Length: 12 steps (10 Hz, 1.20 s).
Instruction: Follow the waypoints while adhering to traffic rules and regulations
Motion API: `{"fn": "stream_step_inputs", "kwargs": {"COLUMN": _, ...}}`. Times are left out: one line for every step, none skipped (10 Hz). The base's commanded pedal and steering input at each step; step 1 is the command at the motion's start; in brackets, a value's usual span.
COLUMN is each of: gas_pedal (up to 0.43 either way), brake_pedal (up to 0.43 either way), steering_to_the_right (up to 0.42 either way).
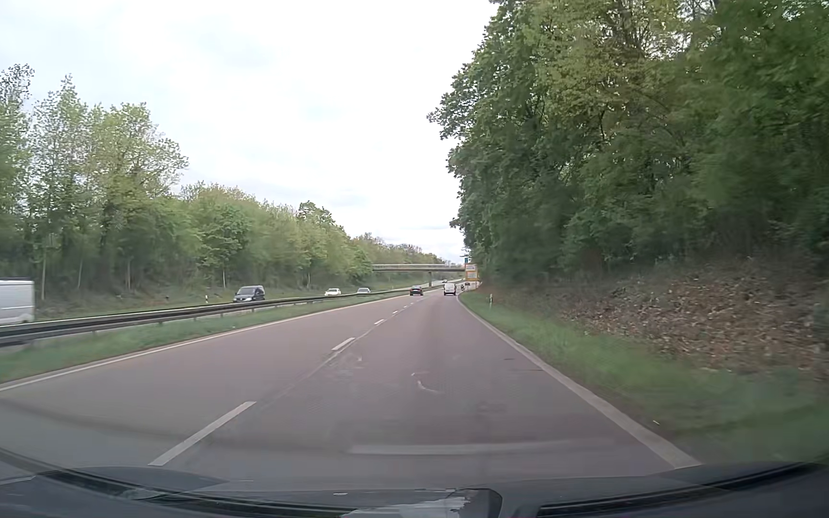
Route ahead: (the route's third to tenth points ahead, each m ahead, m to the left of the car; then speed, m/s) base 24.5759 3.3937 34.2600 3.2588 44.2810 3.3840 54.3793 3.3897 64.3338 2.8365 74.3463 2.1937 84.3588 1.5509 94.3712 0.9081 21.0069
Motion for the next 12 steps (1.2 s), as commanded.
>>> {"fn": "stream_step_inputs", "kwargs": {"gas_pedal": 0.087, "brake_pedal": 0.000, "steering_to_the_right": 0.003}}
{"fn": "stream_step_inputs", "kwargs": {"gas_pedal": 0.087, "brake_pedal": 0.000, "steering_to_the_right": 0.003}}
{"fn": "stream_step_inputs", "kwargs": {"gas_pedal": 0.087, "brake_pedal": 0.000, "steering_to_the_right": 0.003}}
{"fn": "stream_step_inputs", "kwargs": {"gas_pedal": 0.087, "brake_pedal": 0.000, "steering_to_the_right": 0.003}}
{"fn": "stream_step_inputs", "kwargs": {"gas_pedal": 0.087, "brake_pedal": 0.000, "steering_to_the_right": 0.002}}
{"fn": "stream_step_inputs", "kwargs": {"gas_pedal": 0.087, "brake_pedal": 0.000, "steering_to_the_right": 0.002}}
{"fn": "stream_step_inputs", "kwargs": {"gas_pedal": 0.087, "brake_pedal": 0.000, "steering_to_the_right": 0.003}}
{"fn": "stream_step_inputs", "kwargs": {"gas_pedal": 0.087, "brake_pedal": 0.000, "steering_to_the_right": 0.002}}
{"fn": "stream_step_inputs", "kwargs": {"gas_pedal": 0.087, "brake_pedal": 0.000, "steering_to_the_right": 0.002}}
{"fn": "stream_step_inputs", "kwargs": {"gas_pedal": 0.087, "brake_pedal": 0.000, "steering_to_the_right": 0.002}}
{"fn": "stream_step_inputs", "kwargs": {"gas_pedal": 0.087, "brake_pedal": 0.000, "steering_to_the_right": 0.002}}
{"fn": "stream_step_inputs", "kwargs": {"gas_pedal": 0.087, "brake_pedal": 0.000, "steering_to_the_right": 0.001}}
